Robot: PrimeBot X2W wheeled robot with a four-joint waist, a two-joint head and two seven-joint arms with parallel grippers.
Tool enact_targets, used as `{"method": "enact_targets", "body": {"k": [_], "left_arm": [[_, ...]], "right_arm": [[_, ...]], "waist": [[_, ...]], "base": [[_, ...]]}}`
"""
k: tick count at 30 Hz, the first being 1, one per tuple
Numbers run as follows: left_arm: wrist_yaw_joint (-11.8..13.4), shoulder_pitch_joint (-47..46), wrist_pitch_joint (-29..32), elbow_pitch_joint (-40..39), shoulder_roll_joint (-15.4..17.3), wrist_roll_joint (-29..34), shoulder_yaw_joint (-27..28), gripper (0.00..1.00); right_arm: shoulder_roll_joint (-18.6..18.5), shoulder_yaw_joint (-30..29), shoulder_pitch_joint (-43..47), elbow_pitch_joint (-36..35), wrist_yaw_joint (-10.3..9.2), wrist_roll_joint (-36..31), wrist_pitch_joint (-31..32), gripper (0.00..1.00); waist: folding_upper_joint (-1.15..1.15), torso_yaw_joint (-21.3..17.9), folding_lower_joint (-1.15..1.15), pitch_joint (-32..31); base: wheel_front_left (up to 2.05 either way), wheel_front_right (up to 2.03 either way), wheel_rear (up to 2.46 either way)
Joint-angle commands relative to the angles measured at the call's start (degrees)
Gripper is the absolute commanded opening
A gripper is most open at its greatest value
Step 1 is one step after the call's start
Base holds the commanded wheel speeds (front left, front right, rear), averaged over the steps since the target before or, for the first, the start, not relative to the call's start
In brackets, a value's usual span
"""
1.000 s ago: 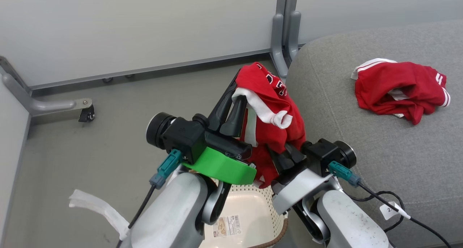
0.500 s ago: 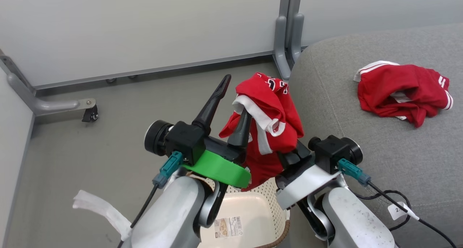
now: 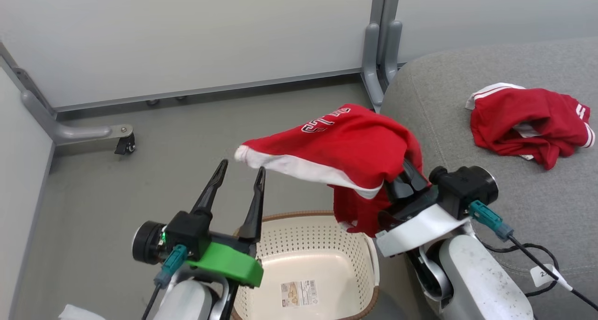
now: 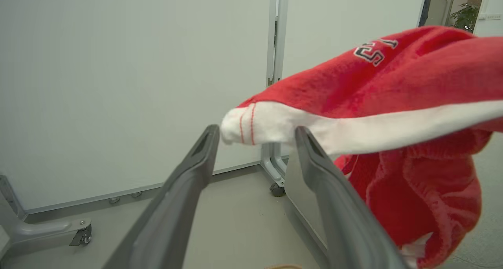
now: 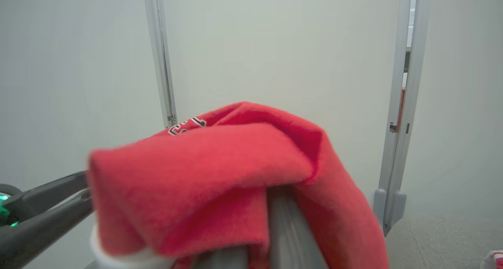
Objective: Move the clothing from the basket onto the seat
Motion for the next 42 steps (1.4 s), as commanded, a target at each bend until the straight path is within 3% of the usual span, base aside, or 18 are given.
{"method": "enact_targets", "body": {"k": [1,13,18,27,42], "left_arm": [[-0.2,2.0,0.0,0.1,0.5,1.1,1.2,1.0],[-2.2,12.5,0.0,0.6,0.0,7.5,10.7,1.0],[-2.0,16.3,0.0,0.0,-1.3,8.0,13.7,1.0],[-2.7,19.6,0.0,-1.4,-2.1,8.4,16.2,1.0],[-1.5,18.7,0.0,-1.6,-2.1,5.8,15.2,1.0]], "right_arm": [[-0.5,-0.9,0.9,-0.6,0.0,-0.2,0.0,0.0],[-1.4,-5.7,2.9,-2.6,0.0,-1.1,0.0,0.0],[-1.3,-6.7,3.5,-2.8,0.0,-1.2,0.0,0.0],[-1.1,-7.3,4.1,-2.9,0.0,-1.1,0.0,0.0],[-1.0,-7.1,4.1,-2.4,0.0,-1.0,0.0,0.0]], "waist": [[0.0,0.6,0.0,0.3],[0.0,3.8,0.0,0.9],[0.0,4.8,0.0,0.6],[0.0,5.9,0.0,0.5],[0.0,5.7,0.0,0.0]], "base": [[0.0,0.0,0.0],[0.0,0.0,0.0],[0.0,0.0,0.0],[0.0,0.0,0.0],[0.0,0.0,0.0]]}}
